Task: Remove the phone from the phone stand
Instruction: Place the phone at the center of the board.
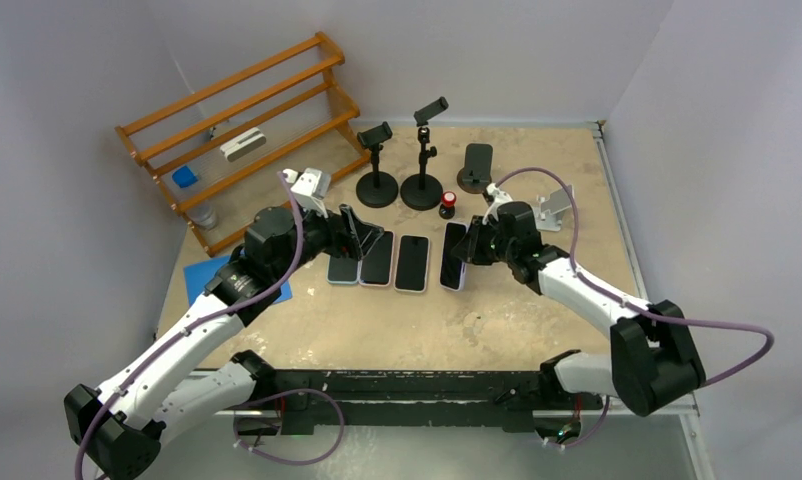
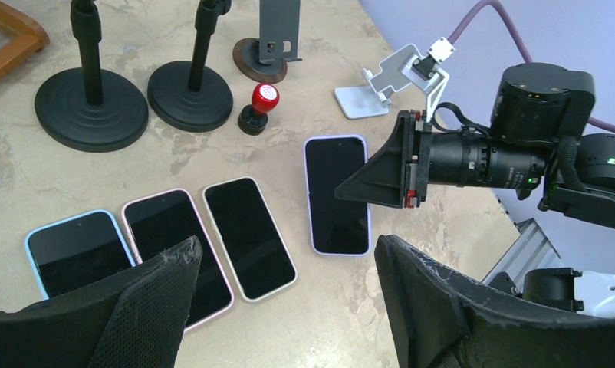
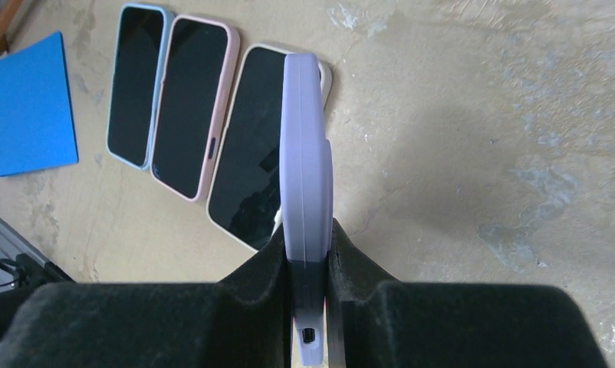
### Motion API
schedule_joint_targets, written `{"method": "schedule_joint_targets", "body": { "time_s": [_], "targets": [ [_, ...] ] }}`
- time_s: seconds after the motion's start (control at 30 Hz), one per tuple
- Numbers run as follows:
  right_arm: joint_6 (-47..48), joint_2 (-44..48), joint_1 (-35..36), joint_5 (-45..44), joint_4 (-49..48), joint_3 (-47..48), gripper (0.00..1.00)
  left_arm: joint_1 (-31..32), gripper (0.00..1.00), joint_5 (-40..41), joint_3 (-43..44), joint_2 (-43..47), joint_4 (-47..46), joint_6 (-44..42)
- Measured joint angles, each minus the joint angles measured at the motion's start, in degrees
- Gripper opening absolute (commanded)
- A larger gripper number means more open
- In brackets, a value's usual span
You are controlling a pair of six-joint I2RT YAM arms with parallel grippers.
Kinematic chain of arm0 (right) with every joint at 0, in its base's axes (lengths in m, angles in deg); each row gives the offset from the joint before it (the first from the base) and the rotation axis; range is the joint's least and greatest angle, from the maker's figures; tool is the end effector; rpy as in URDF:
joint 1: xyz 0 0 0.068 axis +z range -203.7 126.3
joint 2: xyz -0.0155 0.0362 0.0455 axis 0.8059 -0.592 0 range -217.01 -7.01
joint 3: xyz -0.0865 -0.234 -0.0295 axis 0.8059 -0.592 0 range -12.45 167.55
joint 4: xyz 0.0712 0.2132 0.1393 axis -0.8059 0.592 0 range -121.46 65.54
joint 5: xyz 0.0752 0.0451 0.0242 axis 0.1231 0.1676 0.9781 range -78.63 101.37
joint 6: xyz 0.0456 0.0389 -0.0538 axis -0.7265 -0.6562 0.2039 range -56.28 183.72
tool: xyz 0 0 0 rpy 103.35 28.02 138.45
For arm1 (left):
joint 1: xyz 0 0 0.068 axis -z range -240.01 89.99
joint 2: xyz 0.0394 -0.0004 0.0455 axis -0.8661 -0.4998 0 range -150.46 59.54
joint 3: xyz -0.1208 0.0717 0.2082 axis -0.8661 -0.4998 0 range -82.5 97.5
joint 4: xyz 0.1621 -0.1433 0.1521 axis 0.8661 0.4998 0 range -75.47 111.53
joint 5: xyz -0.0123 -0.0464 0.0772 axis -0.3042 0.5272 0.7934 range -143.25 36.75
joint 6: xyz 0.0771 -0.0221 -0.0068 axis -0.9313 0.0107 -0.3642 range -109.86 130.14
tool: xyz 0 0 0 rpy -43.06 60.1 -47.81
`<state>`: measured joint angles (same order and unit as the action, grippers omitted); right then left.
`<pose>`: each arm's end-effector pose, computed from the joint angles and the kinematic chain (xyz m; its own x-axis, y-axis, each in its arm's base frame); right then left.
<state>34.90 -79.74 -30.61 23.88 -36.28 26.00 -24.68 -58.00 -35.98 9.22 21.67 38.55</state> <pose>0.2800 0.1358 0.1842 -0.6646 0.2283 -0.7114 -0.2694 0.8149 0.5132 0.2073 -0.1539 0.3157 -0.4419 -0.2679 -0.8561 0.4917 0.7259 -0.4809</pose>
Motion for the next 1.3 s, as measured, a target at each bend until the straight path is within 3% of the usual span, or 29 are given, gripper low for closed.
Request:
{"method": "schedule_joint_targets", "body": {
  "time_s": [0.37,1.3],
  "targets": [
    [-0.15,-5.22,-1.55,1.36,-2.69,-0.33,0.00,0.00,0.81,-1.75,0.35,-0.37,0.28,0.11],
    [-4.04,-18.10,-9.31,18.62,-14.43,0.22,0.00,0.04,0.80,-4.81,0.96,-1.07,0.70,0.98]
  ]
}}
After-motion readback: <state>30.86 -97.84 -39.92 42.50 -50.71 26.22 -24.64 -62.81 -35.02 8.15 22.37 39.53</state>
